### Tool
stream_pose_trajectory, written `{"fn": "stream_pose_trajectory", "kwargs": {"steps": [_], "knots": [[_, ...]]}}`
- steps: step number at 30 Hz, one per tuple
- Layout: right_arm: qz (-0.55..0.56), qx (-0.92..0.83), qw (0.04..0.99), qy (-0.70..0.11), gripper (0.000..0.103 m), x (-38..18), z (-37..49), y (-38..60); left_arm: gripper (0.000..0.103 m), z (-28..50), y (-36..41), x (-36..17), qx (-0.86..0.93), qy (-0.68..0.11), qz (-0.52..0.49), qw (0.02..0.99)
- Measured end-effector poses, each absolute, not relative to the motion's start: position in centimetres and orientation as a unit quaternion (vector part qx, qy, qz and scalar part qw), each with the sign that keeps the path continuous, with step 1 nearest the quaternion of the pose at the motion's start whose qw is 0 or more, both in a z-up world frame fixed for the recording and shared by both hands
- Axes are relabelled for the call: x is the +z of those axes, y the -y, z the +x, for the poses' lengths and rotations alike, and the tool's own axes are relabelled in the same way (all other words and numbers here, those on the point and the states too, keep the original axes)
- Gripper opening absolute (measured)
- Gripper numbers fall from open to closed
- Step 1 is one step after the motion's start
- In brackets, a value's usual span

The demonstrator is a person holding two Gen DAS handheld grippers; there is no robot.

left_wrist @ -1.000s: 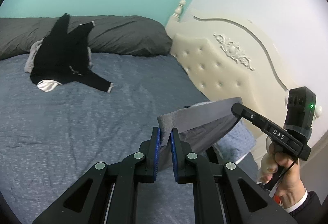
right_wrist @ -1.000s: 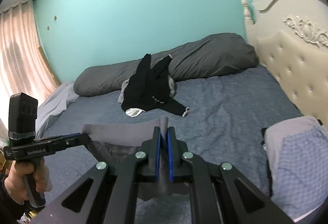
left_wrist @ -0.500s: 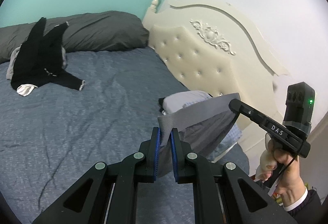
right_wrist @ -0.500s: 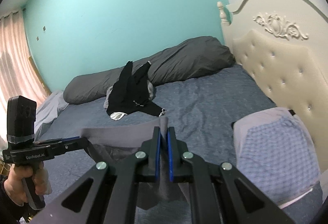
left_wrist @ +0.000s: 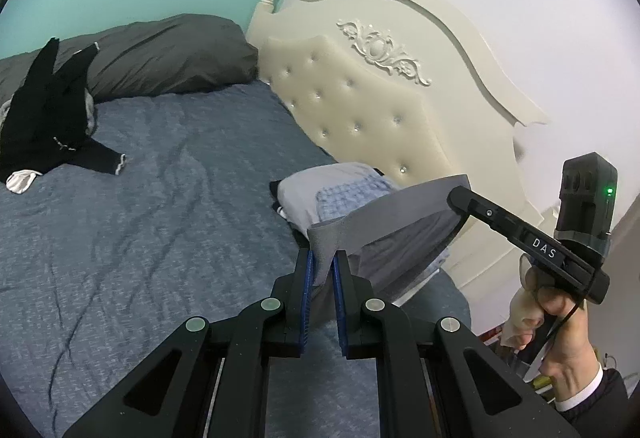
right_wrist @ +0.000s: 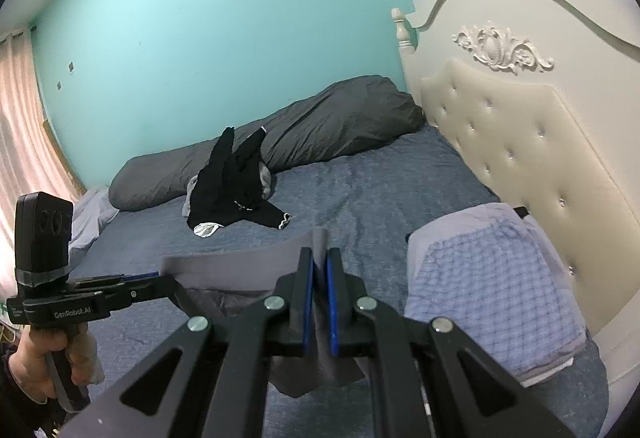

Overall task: Fold clothes
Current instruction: 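Lift the folded briefs with both grippers and carry them toward the plaid clothes stack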

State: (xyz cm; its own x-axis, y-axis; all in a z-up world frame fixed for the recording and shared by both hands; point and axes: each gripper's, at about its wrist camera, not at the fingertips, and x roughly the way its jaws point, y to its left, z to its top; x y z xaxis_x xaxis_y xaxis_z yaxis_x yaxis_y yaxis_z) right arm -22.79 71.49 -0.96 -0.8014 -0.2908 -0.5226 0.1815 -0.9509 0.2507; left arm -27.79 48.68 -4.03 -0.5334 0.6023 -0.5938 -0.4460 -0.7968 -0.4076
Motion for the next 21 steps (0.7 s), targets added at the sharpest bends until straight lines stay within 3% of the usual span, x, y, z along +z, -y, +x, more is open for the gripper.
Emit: {"fn": "stream_pose_trajectory", "kwargs": {"steps": [21], "knots": [[0.281, -0.949, 0.096, 0.106, 0.006, -0.9, -20.8, -78.5, 0.009, -27.4, -56.0, -3.1, 0.863, 0.083, -0.373, 0.329]]}}
